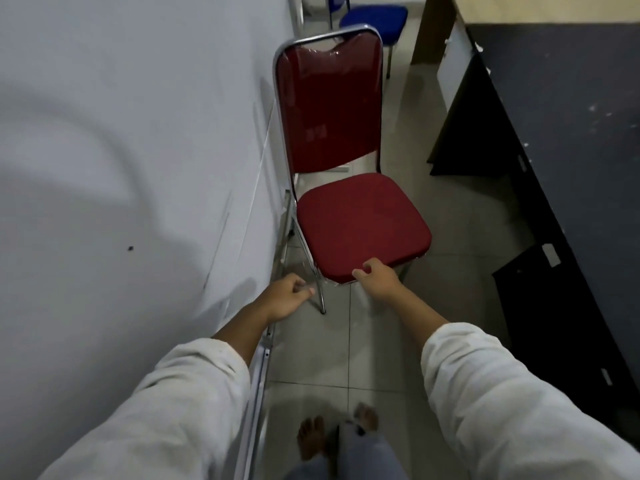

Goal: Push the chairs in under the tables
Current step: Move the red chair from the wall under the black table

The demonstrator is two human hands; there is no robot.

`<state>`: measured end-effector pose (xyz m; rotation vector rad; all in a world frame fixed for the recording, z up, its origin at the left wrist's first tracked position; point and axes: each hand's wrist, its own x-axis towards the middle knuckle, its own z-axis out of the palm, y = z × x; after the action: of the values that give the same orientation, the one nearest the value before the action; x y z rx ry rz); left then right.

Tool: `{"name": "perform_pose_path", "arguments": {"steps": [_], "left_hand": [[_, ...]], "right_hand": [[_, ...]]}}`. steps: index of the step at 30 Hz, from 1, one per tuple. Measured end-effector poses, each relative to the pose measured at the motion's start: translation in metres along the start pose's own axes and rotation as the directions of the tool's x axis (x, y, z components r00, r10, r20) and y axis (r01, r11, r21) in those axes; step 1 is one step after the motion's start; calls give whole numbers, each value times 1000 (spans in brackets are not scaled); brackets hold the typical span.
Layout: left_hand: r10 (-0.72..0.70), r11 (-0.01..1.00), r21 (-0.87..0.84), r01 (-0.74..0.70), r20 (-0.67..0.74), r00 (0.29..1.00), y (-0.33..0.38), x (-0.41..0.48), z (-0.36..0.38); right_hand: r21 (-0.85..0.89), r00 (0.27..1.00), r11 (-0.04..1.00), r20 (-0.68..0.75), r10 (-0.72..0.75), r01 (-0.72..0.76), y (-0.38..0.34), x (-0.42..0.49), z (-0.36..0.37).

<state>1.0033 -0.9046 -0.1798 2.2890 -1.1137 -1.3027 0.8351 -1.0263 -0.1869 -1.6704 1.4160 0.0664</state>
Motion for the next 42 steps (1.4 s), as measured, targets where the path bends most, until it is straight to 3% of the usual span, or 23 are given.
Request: {"name": "perform_pose_path", "arguments": {"steps": [9, 13, 17, 22, 25, 27, 31, 42], "left_hand": [[-76, 996, -40, 79, 63, 995, -4, 121, 36], [-97, 992, -80, 102, 69, 993, -9, 165, 53], [-58, 988, -137, 68, 70, 996, -17, 216, 65], [-112, 952, -286, 112, 15, 994, -22, 267, 76], [-156, 955, -266, 133, -70, 985, -20, 283, 89], [-136, 973, -202, 113, -103, 985, -18, 286, 98], [-95, 980, -181, 86, -37, 995, -4, 288, 124], [6, 969, -244, 36, 170, 985, 79, 327, 182]], "right_hand": [[237, 983, 954, 26, 183, -184, 43, 122, 34], [513, 937, 794, 63, 345, -327, 62, 161, 61], [654, 878, 619, 157, 452, -435, 86, 200, 90], [787, 884, 507, 100, 456, -350, 107, 247, 105], [839, 876, 458, 44, 480, -294, 117, 265, 105], [853, 867, 445, 16, 499, -272, 121, 269, 106], [874, 839, 428, -42, 543, -233, 143, 274, 88], [772, 837, 628, -279, 470, -95, 200, 321, -26]]}}
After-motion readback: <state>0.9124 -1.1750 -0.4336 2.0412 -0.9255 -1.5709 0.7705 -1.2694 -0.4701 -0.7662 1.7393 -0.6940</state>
